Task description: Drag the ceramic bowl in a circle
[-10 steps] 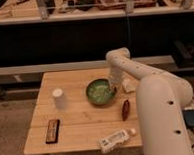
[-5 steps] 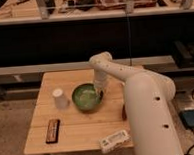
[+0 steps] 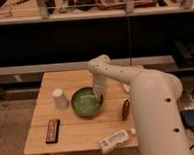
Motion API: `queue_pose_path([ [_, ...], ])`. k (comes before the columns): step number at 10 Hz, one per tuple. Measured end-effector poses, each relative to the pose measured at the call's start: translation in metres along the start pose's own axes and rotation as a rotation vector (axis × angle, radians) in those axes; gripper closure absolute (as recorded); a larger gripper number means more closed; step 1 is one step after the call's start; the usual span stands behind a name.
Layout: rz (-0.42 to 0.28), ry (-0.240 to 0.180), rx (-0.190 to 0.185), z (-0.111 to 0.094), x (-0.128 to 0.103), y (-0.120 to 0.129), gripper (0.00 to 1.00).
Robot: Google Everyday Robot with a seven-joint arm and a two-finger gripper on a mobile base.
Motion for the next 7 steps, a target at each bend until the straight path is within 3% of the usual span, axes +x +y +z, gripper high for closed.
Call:
queue_pose_path([
  [2,-0.049,0.018,-0.018,-0.017,-0.04,-0.008,1.0],
  [4,-0.101,0.039,-0.06,-0.044,-0.09,-0.01,1.0],
  [5,-0.11,0.043,-0.079,-0.052,-0.103,-0.009,1.0],
  [6,-0.098,0.04,-0.099,-0.056,-0.115,-0.006,1.0],
  [7,-0.044,0.038,-0.138,-0.056,-0.128,0.015,1.0],
])
